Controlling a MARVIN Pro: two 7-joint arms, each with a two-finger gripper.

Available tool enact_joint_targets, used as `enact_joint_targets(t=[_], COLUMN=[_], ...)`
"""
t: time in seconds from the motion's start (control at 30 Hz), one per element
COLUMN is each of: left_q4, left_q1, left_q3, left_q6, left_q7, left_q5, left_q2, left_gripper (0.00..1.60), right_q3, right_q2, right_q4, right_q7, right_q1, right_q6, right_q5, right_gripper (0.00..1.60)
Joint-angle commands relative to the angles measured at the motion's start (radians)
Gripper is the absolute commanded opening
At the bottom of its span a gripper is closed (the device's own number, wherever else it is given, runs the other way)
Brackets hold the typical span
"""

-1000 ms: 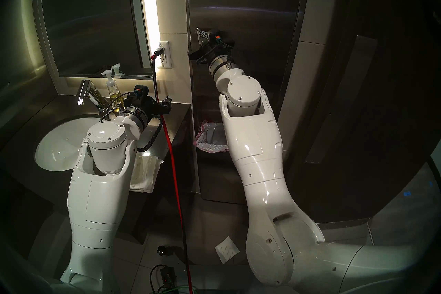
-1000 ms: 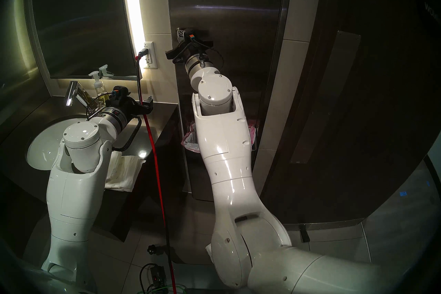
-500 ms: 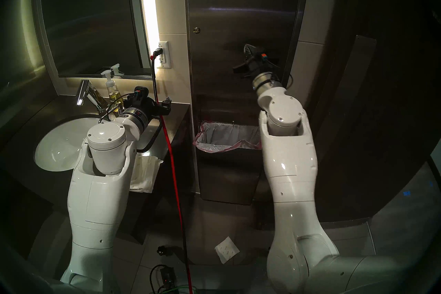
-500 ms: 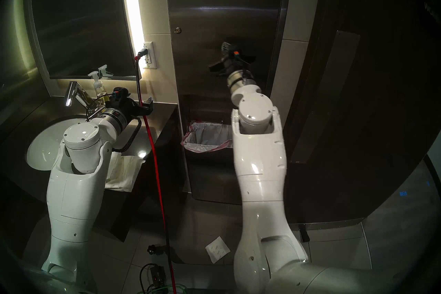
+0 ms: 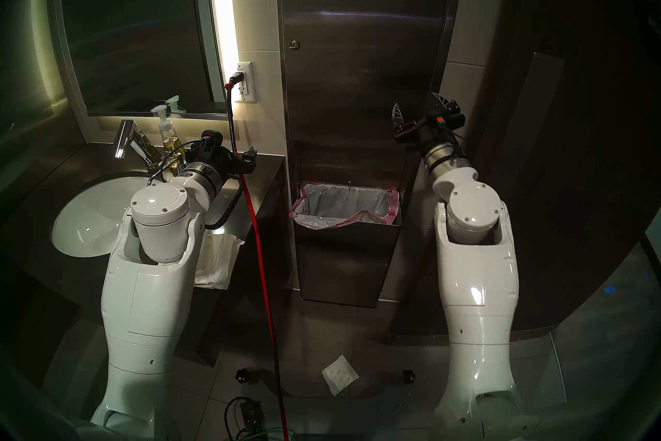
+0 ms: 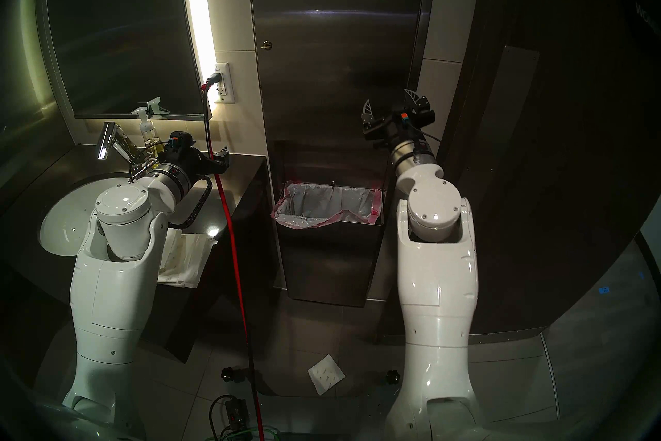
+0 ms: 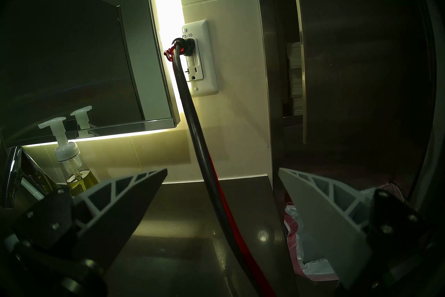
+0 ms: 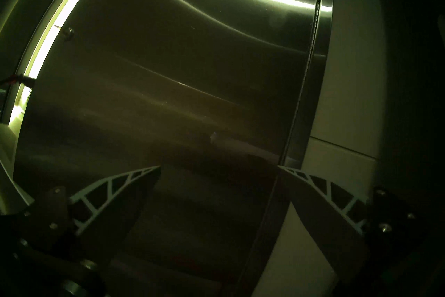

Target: Twist key and open towel dispenser

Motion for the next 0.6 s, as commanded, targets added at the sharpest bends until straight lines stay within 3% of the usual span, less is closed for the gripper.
enact_joint_targets(t=[0.0,0.57], left_q4=[-0.01,-0.012], left_q1=[-0.012,-0.014], left_q3=[0.0,-0.001], left_q6=[-0.003,-0.004], left_q7=[0.0,-0.005], left_q5=[-0.001,0.003], left_q2=[-0.001,-0.004], left_gripper=[1.6,1.6], right_q3=[0.01,0.038], right_q2=[0.047,0.054], right_q4=[-0.103,-0.316], right_q7=[0.041,0.18], right_q1=[-0.126,-0.352], right_q6=[-0.027,-0.093], right_q5=[0.004,0.04], right_gripper=[1.6,1.6])
